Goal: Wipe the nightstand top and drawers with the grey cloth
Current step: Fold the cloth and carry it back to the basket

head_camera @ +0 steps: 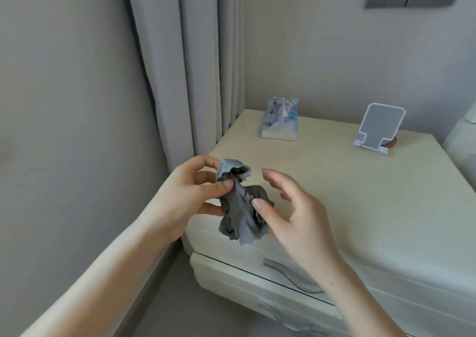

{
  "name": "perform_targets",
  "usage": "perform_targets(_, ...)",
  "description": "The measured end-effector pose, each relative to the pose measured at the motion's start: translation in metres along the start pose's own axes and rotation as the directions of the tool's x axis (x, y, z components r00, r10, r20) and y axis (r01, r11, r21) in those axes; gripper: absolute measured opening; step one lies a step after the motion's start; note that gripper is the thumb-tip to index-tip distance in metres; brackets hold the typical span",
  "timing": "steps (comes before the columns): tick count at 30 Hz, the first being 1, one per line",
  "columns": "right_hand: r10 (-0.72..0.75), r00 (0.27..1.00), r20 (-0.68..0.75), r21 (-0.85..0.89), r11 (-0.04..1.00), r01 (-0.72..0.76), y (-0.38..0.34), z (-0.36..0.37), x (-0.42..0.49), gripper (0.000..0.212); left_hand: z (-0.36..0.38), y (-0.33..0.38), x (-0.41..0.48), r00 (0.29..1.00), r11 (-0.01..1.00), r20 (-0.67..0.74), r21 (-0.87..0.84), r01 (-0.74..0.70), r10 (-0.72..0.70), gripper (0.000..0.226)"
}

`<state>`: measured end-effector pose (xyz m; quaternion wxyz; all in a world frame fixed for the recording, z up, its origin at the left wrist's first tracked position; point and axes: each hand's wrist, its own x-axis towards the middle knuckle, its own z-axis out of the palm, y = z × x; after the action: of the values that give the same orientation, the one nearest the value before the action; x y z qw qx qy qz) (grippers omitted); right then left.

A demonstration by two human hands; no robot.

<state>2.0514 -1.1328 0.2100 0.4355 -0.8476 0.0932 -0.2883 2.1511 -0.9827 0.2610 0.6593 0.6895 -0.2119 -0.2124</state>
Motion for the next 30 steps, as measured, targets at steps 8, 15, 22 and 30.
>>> perform_targets(8,-0.176,0.948,0.263,-0.610,0.732,0.305,0.023,0.056,0.020,0.047,-0.072,-0.046,0.026,0.982,0.998,-0.179,0.023,-0.057,0.060,0.026)
perform_targets(15,-0.324,0.902,0.286,-0.574,0.696,0.432,0.041,0.039,-0.011,0.038,-0.068,-0.053,0.070,0.952,0.933,-0.071,0.232,-0.276,0.299,0.016)
perform_targets(22,-0.085,0.996,0.017,-0.246,0.965,0.086,-0.008,-0.032,0.022,0.011,-0.046,-0.015,0.101,0.976,0.936,0.020,0.277,-0.216,0.219,0.015)
perform_targets(30,0.241,0.966,-0.096,0.102,0.967,-0.232,-0.038,-0.075,0.072,0.019,0.023,0.064,0.108,0.986,0.971,0.164,0.240,0.000,-0.041,0.012)
